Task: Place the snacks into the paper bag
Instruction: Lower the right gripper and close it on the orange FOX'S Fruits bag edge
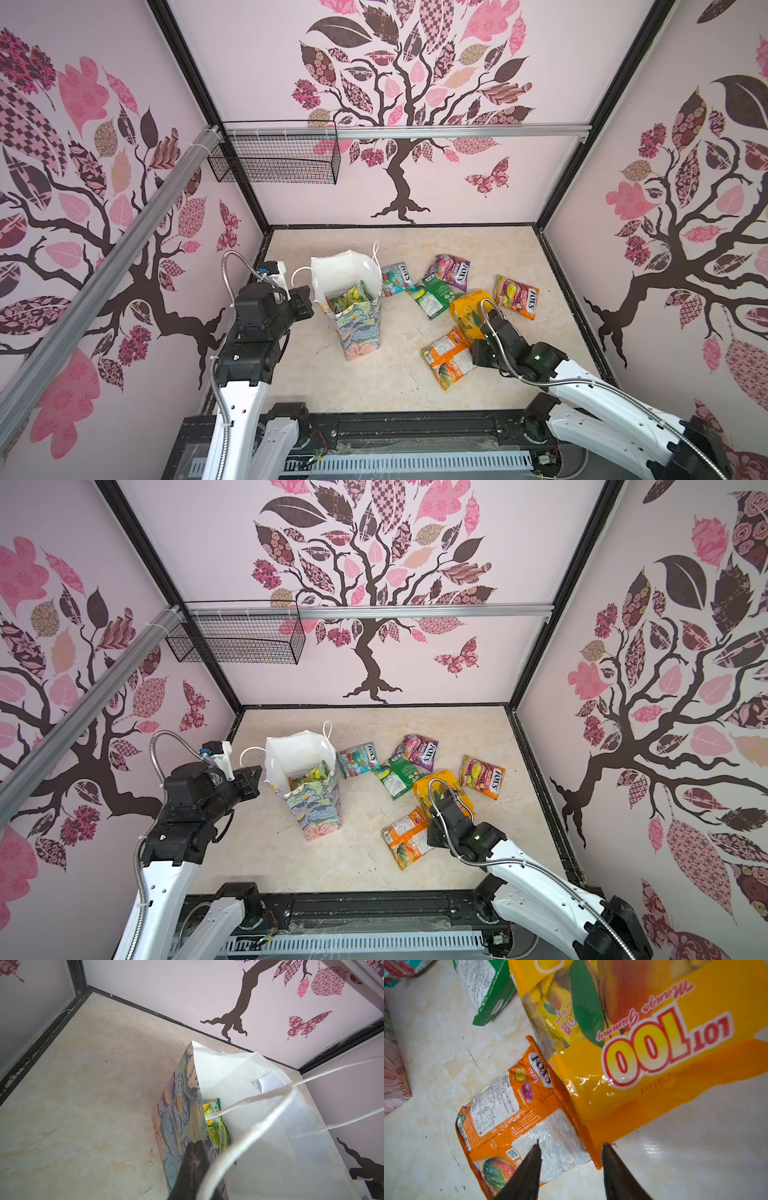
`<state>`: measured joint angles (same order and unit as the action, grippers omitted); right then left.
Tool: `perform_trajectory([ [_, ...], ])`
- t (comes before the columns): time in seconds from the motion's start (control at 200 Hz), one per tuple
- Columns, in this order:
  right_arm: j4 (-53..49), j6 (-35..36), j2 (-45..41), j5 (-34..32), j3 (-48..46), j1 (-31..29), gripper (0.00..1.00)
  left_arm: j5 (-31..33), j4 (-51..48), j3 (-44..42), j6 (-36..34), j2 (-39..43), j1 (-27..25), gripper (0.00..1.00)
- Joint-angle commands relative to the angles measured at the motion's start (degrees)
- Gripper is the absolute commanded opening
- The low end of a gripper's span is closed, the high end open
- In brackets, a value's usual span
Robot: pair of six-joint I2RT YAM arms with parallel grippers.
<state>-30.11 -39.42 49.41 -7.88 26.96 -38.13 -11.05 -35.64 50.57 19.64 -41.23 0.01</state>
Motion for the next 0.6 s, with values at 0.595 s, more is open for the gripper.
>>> perform_trajectory([
  [0.595, 16.7, -6.9, -3.4, 21.2, -12.3, 1.2, 0.51, -0.4, 0.5, 0.7, -0.2, 0.6, 0.2, 0.03],
])
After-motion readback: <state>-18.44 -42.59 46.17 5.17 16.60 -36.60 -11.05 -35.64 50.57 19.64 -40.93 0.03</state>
